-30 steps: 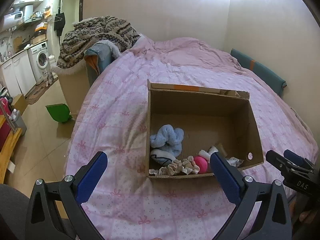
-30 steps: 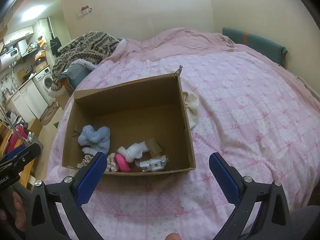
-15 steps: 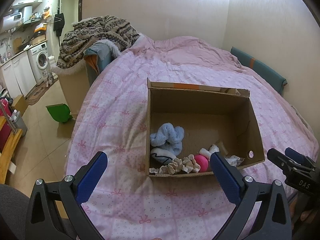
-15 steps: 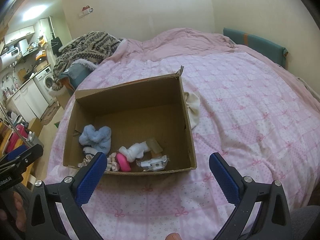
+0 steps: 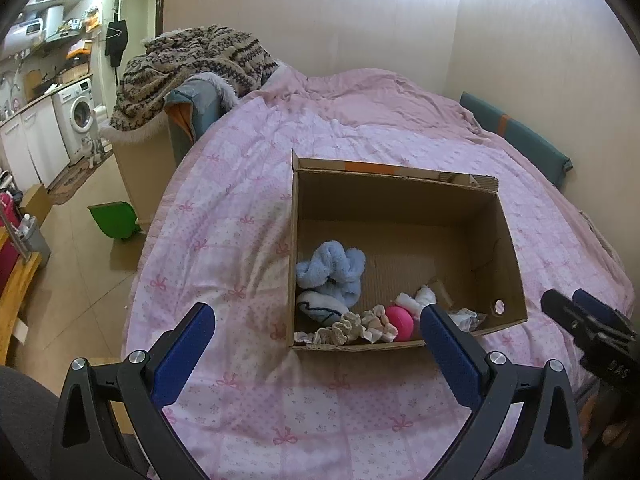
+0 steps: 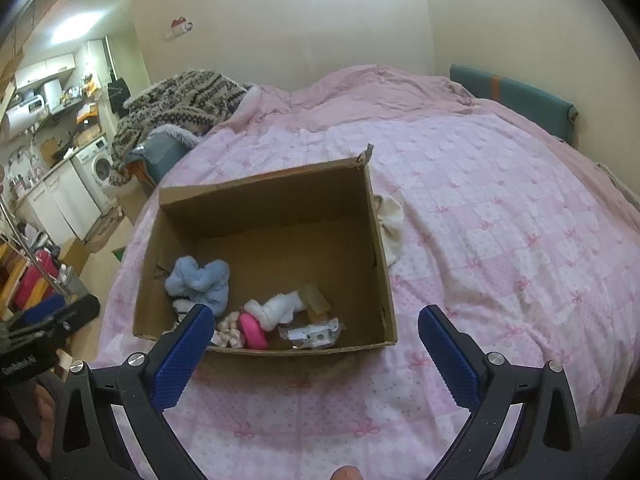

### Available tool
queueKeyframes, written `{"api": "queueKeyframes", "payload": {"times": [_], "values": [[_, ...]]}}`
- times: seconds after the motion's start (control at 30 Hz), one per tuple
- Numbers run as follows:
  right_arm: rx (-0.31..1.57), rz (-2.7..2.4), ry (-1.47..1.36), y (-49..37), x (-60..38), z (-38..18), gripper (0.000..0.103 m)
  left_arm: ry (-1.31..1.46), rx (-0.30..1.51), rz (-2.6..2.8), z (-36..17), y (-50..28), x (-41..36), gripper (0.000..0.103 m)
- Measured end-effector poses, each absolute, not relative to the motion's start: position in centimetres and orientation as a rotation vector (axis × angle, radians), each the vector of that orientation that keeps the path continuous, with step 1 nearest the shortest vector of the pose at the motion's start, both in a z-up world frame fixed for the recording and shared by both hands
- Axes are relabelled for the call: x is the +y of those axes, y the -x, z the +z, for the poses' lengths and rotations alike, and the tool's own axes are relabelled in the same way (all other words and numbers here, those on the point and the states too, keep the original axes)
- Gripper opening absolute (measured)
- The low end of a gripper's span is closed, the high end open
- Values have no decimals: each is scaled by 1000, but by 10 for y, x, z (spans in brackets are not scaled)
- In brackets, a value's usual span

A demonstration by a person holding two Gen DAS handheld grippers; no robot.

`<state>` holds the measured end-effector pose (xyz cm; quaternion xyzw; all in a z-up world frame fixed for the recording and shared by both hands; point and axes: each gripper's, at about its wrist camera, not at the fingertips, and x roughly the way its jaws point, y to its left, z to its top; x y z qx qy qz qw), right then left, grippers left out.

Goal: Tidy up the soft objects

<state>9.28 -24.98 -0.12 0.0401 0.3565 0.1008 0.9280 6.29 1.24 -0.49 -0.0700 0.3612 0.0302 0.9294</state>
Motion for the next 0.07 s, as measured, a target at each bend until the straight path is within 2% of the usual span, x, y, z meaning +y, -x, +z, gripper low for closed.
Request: {"api": "queueKeyframes", "payload": {"times": [0.07], "values": [[723,208,-82,-92,-249,1,103,138,739,60,-5,-63,12,102]]}}
